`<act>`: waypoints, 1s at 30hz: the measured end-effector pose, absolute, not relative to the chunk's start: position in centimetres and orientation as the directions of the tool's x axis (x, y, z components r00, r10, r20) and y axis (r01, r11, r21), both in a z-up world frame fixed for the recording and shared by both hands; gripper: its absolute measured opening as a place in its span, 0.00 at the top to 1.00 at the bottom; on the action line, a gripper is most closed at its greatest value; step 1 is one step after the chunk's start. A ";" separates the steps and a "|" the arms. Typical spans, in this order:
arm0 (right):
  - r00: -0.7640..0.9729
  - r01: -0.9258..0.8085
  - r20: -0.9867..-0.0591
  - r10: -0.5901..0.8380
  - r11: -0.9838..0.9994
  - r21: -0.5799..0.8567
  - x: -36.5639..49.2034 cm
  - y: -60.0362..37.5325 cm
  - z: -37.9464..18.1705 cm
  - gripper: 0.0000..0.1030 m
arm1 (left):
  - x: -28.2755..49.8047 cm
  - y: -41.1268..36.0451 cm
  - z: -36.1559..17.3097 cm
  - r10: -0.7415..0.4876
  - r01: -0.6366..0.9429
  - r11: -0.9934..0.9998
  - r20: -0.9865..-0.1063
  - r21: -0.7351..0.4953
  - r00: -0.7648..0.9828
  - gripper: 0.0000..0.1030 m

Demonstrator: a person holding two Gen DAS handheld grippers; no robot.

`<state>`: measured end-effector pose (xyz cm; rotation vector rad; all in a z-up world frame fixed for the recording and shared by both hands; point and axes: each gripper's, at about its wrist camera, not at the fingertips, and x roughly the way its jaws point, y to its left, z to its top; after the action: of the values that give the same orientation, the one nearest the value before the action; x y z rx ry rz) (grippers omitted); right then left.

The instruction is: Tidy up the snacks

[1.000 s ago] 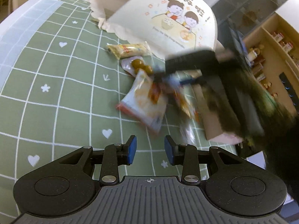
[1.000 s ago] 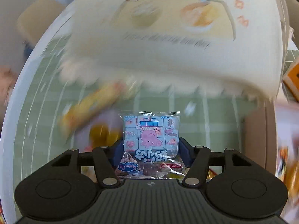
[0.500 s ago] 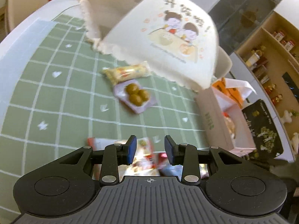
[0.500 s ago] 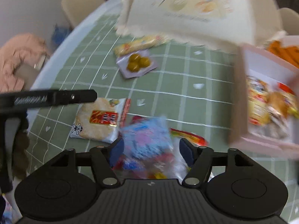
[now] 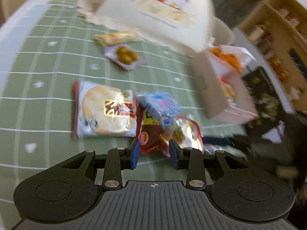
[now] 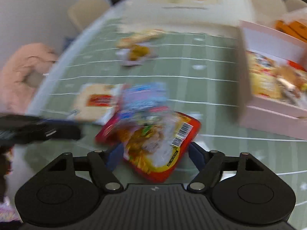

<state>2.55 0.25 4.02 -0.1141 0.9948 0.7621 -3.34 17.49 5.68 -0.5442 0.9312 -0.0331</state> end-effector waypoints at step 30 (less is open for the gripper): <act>0.522 -0.381 -0.838 0.162 0.923 -0.059 -3.7 -9.2 3.5 0.56 | 2.1 16.4 7.2 -0.154 -0.216 0.895 -0.725 -0.390 0.671 0.64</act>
<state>-3.67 -9.20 3.45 -0.2478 0.9704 0.3291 2.13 16.35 7.23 -0.4750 0.8427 0.0363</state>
